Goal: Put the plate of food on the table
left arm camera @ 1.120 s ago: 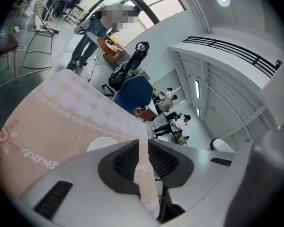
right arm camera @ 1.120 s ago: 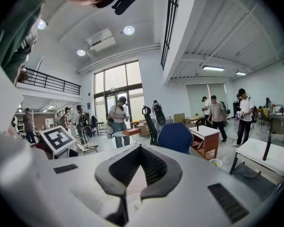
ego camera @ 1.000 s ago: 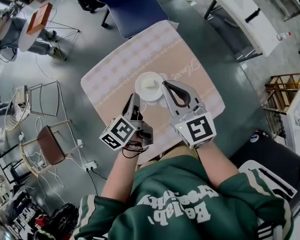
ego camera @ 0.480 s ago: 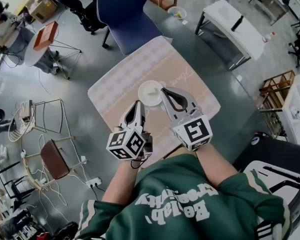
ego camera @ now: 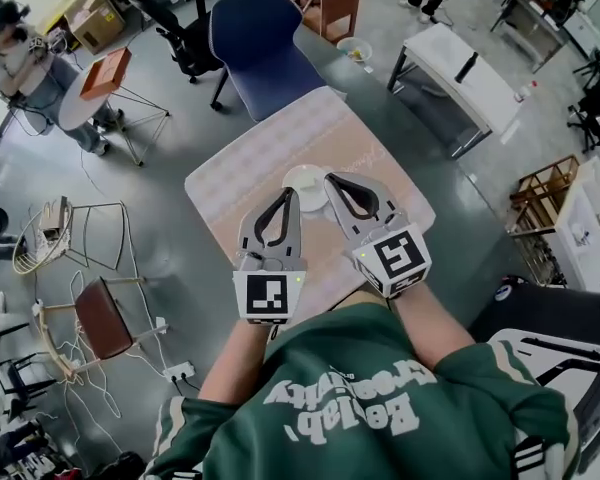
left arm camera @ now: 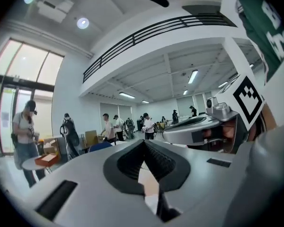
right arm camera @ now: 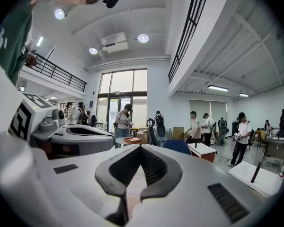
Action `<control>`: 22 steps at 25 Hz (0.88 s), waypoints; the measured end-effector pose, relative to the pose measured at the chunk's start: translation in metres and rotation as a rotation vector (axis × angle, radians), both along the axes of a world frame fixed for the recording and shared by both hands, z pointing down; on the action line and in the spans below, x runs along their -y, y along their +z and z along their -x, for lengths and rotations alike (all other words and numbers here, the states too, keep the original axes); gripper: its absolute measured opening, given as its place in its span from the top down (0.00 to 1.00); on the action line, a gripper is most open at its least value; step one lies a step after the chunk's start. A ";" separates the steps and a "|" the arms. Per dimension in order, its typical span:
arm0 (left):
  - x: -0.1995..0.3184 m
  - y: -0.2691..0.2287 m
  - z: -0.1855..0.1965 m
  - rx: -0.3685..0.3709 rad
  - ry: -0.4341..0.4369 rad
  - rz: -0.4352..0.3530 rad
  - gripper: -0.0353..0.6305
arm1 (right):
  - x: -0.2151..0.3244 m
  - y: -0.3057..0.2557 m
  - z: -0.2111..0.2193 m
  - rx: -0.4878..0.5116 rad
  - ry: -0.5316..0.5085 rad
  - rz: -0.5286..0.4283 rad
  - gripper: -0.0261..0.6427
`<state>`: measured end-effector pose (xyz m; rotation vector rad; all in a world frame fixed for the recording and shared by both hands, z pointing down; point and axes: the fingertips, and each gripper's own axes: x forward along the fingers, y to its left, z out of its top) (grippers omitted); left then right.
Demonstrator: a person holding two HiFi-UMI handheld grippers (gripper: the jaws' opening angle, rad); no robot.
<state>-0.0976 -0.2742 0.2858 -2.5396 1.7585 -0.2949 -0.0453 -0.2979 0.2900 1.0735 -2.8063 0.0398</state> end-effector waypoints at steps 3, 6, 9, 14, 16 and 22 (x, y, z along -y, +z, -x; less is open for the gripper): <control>-0.011 -0.015 0.001 0.079 0.022 -0.075 0.93 | -0.015 -0.010 0.002 0.000 -0.017 -0.029 0.94; -0.023 -0.023 0.003 0.111 0.029 -0.112 0.93 | -0.032 -0.015 0.004 -0.001 -0.046 -0.062 0.94; -0.030 -0.026 0.010 0.103 0.030 -0.118 0.93 | -0.046 -0.023 0.010 -0.019 -0.055 -0.129 0.94; -0.043 -0.032 0.013 0.091 0.036 -0.140 0.93 | -0.062 -0.037 0.019 -0.014 -0.065 -0.163 0.94; -0.049 -0.035 0.012 0.088 0.041 -0.146 0.93 | -0.069 -0.040 0.019 -0.019 -0.068 -0.172 0.94; -0.062 -0.037 0.013 0.111 0.049 -0.157 0.93 | -0.081 -0.042 0.022 -0.023 -0.066 -0.182 0.94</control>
